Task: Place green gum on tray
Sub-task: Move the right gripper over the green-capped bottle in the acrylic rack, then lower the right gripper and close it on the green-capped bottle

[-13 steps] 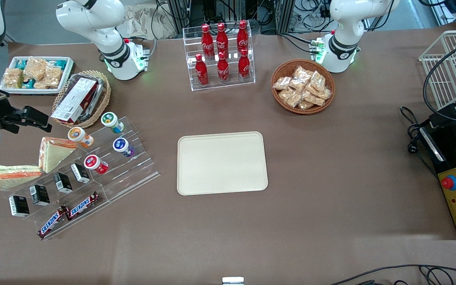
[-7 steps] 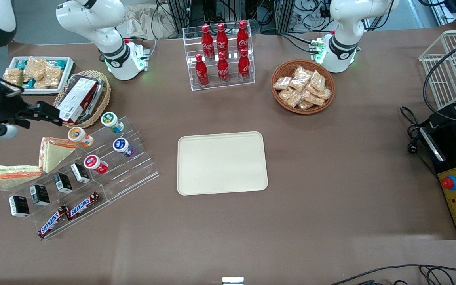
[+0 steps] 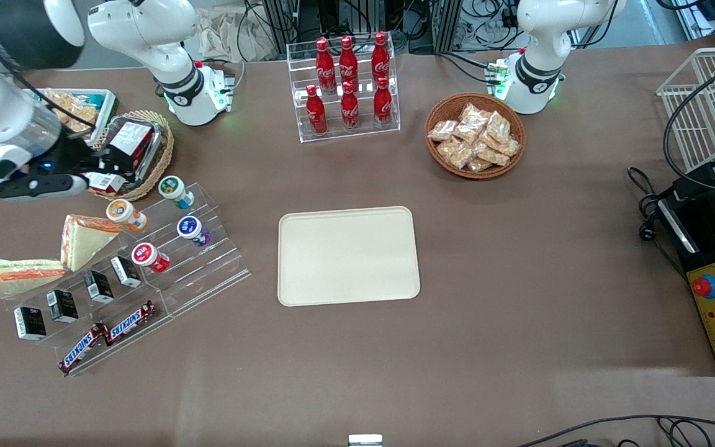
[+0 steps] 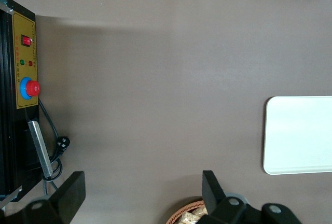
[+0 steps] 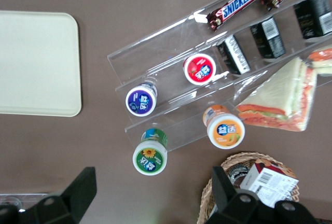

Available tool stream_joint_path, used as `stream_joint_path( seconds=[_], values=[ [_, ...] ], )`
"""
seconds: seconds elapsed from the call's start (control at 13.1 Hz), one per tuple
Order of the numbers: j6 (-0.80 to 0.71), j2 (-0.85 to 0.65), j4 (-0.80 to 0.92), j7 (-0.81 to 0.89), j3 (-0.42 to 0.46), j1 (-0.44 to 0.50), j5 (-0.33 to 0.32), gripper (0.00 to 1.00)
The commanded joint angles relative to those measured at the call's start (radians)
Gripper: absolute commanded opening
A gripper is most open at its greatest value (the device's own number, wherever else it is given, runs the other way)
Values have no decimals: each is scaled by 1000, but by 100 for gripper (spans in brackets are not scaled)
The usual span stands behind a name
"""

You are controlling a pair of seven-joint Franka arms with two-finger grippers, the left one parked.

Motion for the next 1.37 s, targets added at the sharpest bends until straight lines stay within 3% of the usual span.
stream_joint_path(
  seconds=[0.0, 0.53, 0.84, 1.29],
  values=[
    [102, -71, -157, 3, 4, -1, 11, 99],
    [371, -69, -397, 5, 6, 2, 17, 99],
    [466, -68, -475, 77, 6, 64, 19, 99],
    [478, -120, -544, 63, 6, 66, 19, 99]
  ],
)
